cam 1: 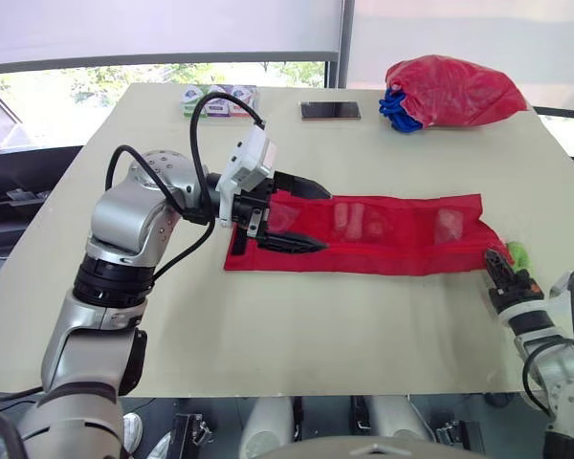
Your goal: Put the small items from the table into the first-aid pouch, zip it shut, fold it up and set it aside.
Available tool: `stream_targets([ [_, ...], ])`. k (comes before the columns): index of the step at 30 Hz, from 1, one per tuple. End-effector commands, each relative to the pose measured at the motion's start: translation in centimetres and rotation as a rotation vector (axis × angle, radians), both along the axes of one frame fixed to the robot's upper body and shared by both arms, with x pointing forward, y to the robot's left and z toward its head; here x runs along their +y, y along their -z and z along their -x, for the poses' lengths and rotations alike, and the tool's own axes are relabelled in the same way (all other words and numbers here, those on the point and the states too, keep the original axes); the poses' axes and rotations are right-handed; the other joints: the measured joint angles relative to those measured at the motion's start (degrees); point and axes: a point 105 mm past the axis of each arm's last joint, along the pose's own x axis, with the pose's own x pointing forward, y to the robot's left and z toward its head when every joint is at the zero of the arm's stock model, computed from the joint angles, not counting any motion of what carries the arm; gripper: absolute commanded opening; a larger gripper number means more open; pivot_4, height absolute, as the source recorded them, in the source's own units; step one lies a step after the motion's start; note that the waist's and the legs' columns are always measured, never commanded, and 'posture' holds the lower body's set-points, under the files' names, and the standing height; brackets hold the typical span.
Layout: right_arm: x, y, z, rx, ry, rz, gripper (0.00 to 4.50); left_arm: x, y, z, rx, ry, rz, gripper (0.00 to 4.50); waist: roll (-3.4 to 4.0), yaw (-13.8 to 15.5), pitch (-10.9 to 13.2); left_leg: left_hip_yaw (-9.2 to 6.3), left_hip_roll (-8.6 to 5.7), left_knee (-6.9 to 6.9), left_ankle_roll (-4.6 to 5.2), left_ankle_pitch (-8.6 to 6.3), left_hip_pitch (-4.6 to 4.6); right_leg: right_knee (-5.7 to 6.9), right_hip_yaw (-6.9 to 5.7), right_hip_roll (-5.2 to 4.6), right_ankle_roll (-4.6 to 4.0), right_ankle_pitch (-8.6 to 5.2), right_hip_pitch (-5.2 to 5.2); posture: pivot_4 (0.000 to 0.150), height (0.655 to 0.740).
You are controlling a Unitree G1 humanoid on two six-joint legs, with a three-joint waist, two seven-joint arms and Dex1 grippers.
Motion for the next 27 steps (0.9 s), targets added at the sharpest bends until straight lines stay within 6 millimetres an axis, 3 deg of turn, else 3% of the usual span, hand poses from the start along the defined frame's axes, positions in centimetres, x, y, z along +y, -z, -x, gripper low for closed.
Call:
stream_targets([
  [1, -1.9, -0.9, 0.7, -0.028, 0.051, 0.056, 0.09, 0.0, -0.7, 0.4, -0.029, 0.008, 0.014, 4.5, 0.01, 0.14, 0.0, 0.01, 0.0, 0.0, 0.0, 0.0, 0.0, 0.0, 0.03, 0.01, 0.0, 0.0, 0.0, 0.15, 0.74],
  [8, -3.8, -3.9, 3.7, -0.054, -0.077, 0.355, 0.09, 0.6, -1.3, 0.4, 0.058, -0.019, 0.023, 4.5, 0.11, 0.78, 0.03, -0.01, -0.06, -0.01, 0.01, -0.01, -0.08, -0.02, 0.07, 0.0, 0.21, -0.06, -0.01, 0.15, 0.74],
  [12, -2.9, -6.7, 4.4, -0.091, -0.241, 0.681, 0.09, 0.9, -1.5, 0.0, 0.053, -0.045, 0.035, 4.5, 0.19, 0.65, 0.06, 0.05, -0.07, 0.0, 0.02, -0.01, -0.03, -0.02, 0.14, 0.02, 0.22, -0.09, 0.0, 0.15, 0.74],
  [16, 0.3, -8.1, 4.0, -0.137, -0.498, 1.066, 0.09, 1.0, -2.0, -0.3, 0.056, -0.061, 0.063, 4.5, 0.13, 0.35, 0.07, 0.01, -0.03, 0.06, 0.01, 0.0, 0.1, 0.06, 0.24, 0.21, 0.36, -0.24, 0.1, 0.15, 0.74],
  [22, 7.5, -10.6, 2.8, -0.354, -0.752, 1.203, 0.09, 1.4, -2.7, -0.7, 0.046, -0.076, 0.085, 4.5, 0.07, -0.07, 0.08, -0.02, 0.01, 0.12, -0.02, 0.02, 0.11, 0.1, 0.33, 0.34, 0.37, -0.23, 0.11, 0.15, 0.74],
  [27, 12.5, -9.3, 2.1, -0.43, -0.961, 1.352, 0.09, 1.4, -2.8, -0.8, 0.038, -0.079, 0.085, 4.5, 0.03, 0.22, 0.1, -0.07, -0.01, 0.11, -0.03, 0.02, 0.01, 0.05, 0.27, 0.29, 0.2, -0.08, 0.06, 0.15, 0.74],
])
